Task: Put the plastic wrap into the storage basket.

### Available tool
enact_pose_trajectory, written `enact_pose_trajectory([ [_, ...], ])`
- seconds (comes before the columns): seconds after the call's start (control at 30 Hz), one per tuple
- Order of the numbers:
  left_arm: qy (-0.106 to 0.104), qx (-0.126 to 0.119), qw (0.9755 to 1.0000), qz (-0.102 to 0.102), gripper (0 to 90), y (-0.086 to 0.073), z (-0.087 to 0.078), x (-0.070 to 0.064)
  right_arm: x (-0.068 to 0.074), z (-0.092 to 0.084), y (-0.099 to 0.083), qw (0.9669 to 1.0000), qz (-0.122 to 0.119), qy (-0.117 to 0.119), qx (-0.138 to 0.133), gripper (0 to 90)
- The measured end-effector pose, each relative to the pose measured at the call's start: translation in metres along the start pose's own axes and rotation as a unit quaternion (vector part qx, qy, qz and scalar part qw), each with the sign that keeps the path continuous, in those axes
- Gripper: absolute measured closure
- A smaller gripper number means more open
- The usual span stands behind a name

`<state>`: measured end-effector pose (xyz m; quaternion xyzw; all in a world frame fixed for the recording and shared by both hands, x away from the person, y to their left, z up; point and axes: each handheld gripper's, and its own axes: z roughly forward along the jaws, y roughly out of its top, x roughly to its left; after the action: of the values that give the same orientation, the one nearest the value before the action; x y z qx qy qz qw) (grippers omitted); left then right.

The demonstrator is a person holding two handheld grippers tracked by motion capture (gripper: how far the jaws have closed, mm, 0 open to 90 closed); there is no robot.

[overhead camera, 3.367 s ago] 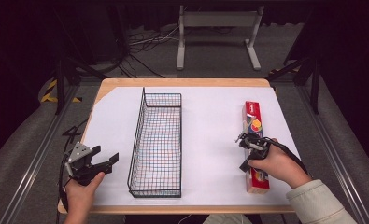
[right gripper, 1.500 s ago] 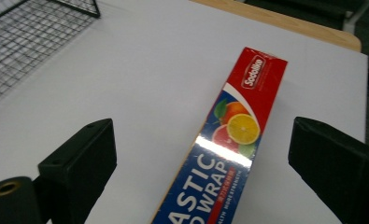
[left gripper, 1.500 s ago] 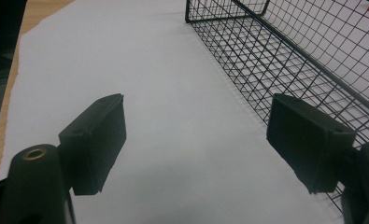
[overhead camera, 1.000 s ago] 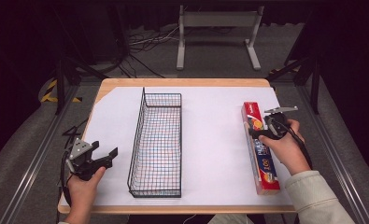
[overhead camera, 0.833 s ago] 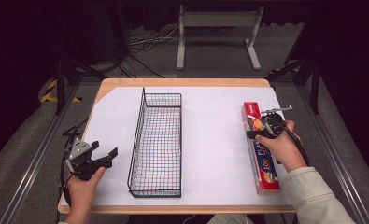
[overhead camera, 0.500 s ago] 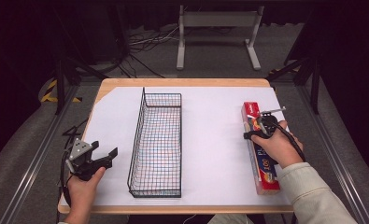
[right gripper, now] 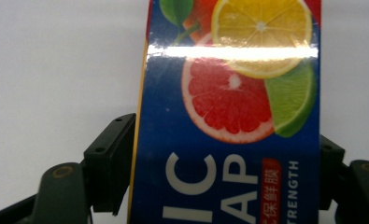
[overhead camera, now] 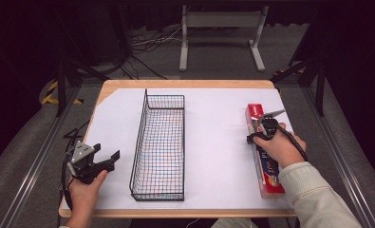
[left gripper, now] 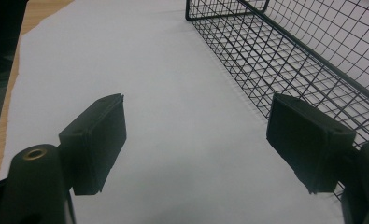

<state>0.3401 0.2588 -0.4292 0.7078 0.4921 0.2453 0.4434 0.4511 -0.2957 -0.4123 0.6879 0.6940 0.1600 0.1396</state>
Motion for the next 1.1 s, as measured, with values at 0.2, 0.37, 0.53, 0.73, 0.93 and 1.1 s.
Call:
enact_pose_trajectory([
  [0.2, 0.0, 0.002, 1.0, 0.0, 20.6, 0.0, 0.001, 0.0, -0.001, 0.0, 0.001, 1.0, 0.004, -0.005, 0.005, 32.3],
  [0.37, 0.0, 0.001, 1.0, 0.0, 20.6, 0.0, 0.0, 0.0, 0.003, 0.001, 0.006, 0.9992, -0.012, -0.025, 0.027, 33.9],
  [0.53, 0.0, 0.0, 1.0, -0.002, 20.6, -0.001, 0.001, 0.001, 0.006, 0.002, 0.01, 0.9976, -0.001, -0.039, 0.058, 36.5],
  [0.73, 0.0, 0.002, 1.0, -0.003, 20.6, -0.001, 0.001, 0.001, 0.006, 0.002, 0.017, 0.9953, 0.01, -0.041, 0.087, 38.4],
  [0.93, 0.002, -0.001, 1.0, -0.004, 20.6, -0.001, 0.0, 0.002, 0.006, 0.002, 0.021, 0.9937, 0.021, -0.041, 0.102, 39.8],
  [1.1, 0.003, -0.001, 1.0, -0.006, 20.7, -0.002, 0.001, 0.002, 0.005, 0.001, 0.021, 0.9939, 0.023, -0.038, 0.101, 40.3],
])
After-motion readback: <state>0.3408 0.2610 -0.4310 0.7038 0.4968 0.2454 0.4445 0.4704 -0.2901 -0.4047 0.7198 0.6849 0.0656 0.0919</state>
